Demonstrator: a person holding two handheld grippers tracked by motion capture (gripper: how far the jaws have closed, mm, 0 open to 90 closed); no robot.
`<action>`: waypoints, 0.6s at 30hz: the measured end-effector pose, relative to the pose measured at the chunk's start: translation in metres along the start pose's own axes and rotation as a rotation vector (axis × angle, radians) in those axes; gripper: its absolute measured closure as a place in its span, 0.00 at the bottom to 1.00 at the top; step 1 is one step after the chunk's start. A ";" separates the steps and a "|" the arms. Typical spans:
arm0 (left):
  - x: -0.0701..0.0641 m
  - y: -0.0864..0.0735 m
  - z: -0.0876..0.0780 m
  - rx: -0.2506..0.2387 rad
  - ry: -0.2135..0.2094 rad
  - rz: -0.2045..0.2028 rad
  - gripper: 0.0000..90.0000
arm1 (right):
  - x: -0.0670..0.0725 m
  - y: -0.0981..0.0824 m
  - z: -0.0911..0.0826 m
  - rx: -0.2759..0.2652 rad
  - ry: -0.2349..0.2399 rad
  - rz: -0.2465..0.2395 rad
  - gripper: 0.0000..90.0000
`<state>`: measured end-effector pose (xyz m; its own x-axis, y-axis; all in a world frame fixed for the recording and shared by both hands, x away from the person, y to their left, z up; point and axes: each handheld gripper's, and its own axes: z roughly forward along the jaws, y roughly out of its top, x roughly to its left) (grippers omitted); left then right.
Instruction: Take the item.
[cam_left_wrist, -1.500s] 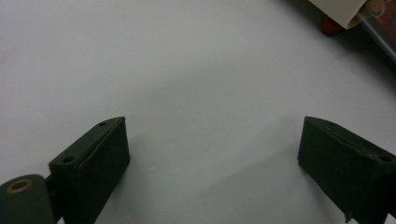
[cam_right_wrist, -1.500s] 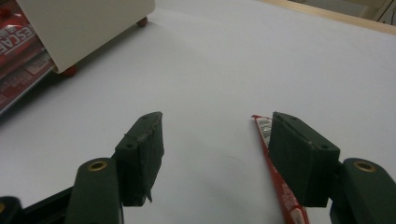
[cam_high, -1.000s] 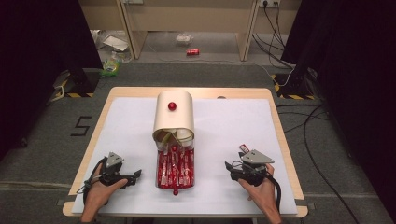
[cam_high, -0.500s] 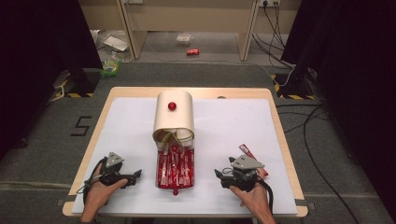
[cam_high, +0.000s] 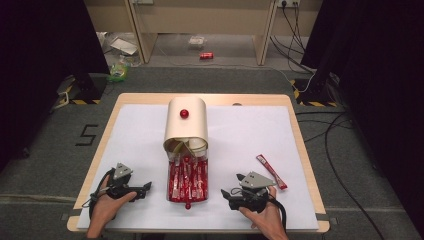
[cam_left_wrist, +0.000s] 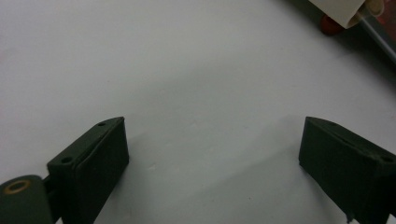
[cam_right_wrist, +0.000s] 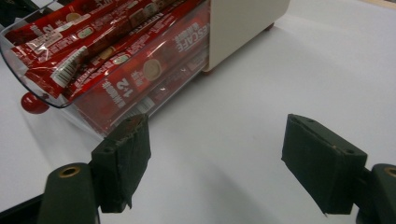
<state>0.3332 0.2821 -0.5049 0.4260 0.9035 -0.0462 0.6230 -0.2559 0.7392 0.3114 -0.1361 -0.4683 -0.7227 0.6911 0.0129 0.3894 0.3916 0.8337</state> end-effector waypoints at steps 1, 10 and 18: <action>0.000 0.000 0.000 0.000 0.000 0.000 0.08 | 0.001 0.000 0.000 -0.001 0.004 -0.002 0.27; 0.000 0.000 0.000 0.000 0.000 0.000 0.08 | 0.012 0.000 -0.001 -0.005 0.034 -0.019 0.27; 0.000 0.000 0.000 0.000 0.001 0.001 0.08 | 0.021 0.000 -0.002 -0.010 0.056 -0.034 0.27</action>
<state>0.3332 0.2820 -0.5050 0.4260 0.9036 -0.0453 0.6226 -0.2565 0.7393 0.2950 -0.1224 -0.4673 -0.7664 0.6421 0.0146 0.3580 0.4081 0.8398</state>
